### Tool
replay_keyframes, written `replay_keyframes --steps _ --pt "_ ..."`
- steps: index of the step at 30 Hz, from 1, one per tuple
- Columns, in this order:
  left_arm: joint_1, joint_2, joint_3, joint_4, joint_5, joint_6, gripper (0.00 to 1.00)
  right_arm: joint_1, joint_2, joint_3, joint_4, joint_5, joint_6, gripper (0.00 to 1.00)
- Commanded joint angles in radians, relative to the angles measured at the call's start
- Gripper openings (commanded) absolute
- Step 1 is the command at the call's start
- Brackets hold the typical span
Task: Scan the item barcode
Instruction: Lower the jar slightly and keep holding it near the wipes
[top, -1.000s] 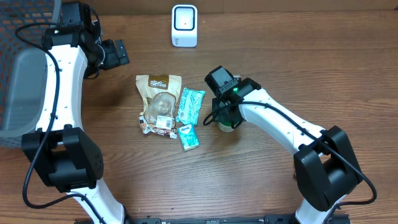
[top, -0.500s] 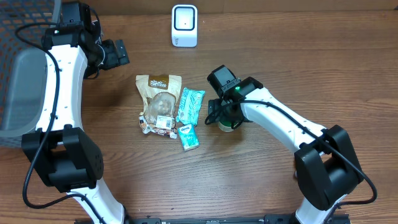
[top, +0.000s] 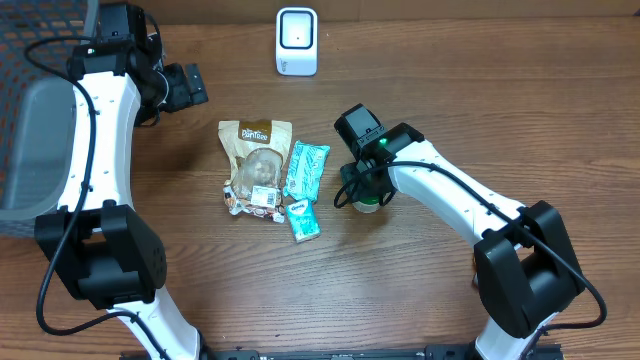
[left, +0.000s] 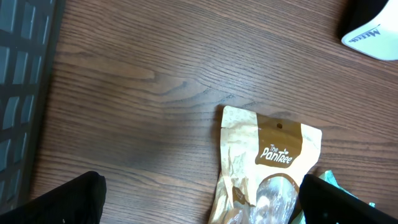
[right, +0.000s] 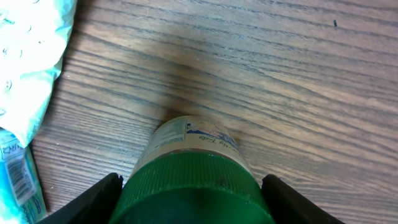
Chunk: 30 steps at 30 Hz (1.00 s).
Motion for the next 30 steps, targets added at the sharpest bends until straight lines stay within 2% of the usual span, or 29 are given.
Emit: replay_keyframes --steps 1,3,5,6,9,11,19,30 --pt "-0.01 -0.014 0.013 -0.002 0.011 0.016 0.99 -0.002 -0.006 -0.002 -0.007 -0.004 0.148 0.66" --pt "-0.01 -0.014 0.013 -0.002 0.011 0.016 1.0 -0.002 -0.006 -0.002 -0.018 -0.005 0.298 0.62" --pt "-0.01 -0.014 0.013 -0.002 0.011 0.016 1.0 0.001 -0.006 -0.002 -0.026 -0.035 0.453 0.63" --pt "-0.01 -0.014 0.013 -0.002 0.011 0.016 0.99 0.004 -0.006 -0.002 -0.016 -0.063 0.486 0.64" --pt "-0.01 -0.014 0.013 -0.002 0.011 0.016 1.0 0.02 -0.006 -0.002 0.013 -0.085 0.48 0.65" --pt "-0.01 -0.014 0.013 -0.002 0.011 0.016 1.0 0.025 -0.006 -0.002 0.016 -0.051 0.476 0.73" --pt "-0.01 -0.014 0.013 -0.002 0.011 0.016 1.0 0.023 -0.006 -0.002 -0.011 -0.034 0.266 1.0" --pt "-0.01 -0.014 0.013 -0.002 0.011 0.016 1.0 0.023 -0.006 -0.002 0.016 -0.045 0.022 1.0"
